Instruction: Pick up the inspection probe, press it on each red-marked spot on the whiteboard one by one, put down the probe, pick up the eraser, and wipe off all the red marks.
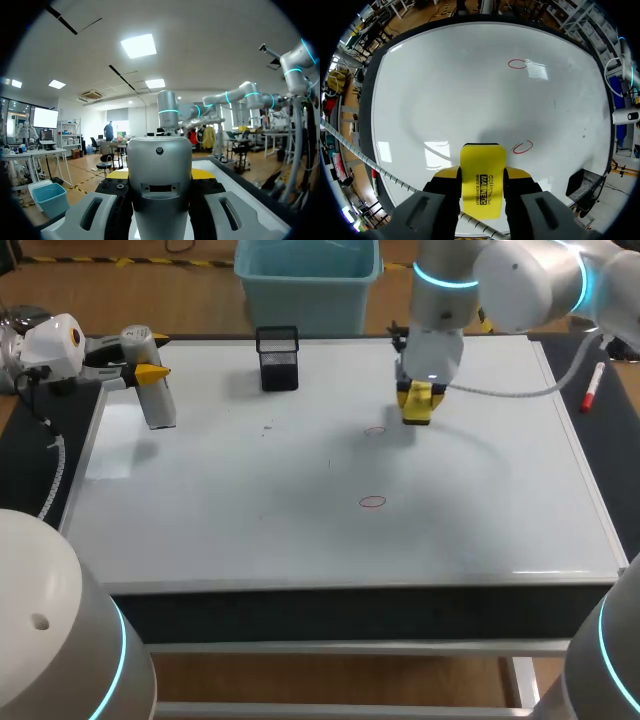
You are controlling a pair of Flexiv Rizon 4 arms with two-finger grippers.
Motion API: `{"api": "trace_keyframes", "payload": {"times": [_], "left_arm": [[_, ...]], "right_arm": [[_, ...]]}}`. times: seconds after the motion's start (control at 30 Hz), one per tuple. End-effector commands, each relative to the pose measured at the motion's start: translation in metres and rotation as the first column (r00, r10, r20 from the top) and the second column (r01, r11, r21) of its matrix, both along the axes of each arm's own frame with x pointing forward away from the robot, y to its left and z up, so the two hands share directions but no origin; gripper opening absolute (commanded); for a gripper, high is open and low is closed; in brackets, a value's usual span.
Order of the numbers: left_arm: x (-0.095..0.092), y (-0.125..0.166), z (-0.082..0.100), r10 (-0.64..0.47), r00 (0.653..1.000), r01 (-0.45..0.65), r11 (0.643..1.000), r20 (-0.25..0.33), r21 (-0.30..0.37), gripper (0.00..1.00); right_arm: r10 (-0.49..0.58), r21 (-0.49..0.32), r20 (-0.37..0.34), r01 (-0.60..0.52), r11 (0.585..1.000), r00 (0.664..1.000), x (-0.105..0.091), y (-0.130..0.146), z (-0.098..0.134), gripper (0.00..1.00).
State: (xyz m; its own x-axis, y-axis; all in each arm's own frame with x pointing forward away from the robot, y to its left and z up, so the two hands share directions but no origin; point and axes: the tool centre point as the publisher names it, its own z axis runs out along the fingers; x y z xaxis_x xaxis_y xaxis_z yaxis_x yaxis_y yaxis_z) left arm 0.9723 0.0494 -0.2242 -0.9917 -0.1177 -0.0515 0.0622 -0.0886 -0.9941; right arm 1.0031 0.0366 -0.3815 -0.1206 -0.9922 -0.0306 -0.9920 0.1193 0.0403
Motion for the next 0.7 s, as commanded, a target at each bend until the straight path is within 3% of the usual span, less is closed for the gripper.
{"api": "trace_keyframes", "payload": {"times": [0.03, 0.37, 0.6, 0.7], "left_arm": [[0.0, 0.0, 0.001, 0.0, 1.0, 0.0, 1.0, 0.0, 0.001, 0.0], [0.0, 0.0, 0.001, 0.0, 1.0, 0.0, 1.0, 0.0, 0.001, 0.0], [0.0, 0.0, 0.001, 0.0, 1.0, 0.0, 1.0, 0.0, 0.001, 0.0], [0.0, 0.0, 0.001, 0.0, 1.0, 0.0, 1.0, 0.0, 0.001, 0.0]], "right_arm": [[-0.024, 0.008, 0.002, 0.024, 1.0, 1.0, 0.008, -0.023, 0.001, 0.0], [-0.127, -0.03, 0.003, 0.127, 0.991, 0.992, 0.022, -0.082, 0.002, 0.0], [-0.156, -0.055, -0.013, 0.155, 0.986, 0.988, 0.028, -0.107, 0.0, 0.0], [-0.175, -0.056, -0.019, 0.174, 0.983, 0.984, 0.022, -0.108, 0.005, 0.0]]}}
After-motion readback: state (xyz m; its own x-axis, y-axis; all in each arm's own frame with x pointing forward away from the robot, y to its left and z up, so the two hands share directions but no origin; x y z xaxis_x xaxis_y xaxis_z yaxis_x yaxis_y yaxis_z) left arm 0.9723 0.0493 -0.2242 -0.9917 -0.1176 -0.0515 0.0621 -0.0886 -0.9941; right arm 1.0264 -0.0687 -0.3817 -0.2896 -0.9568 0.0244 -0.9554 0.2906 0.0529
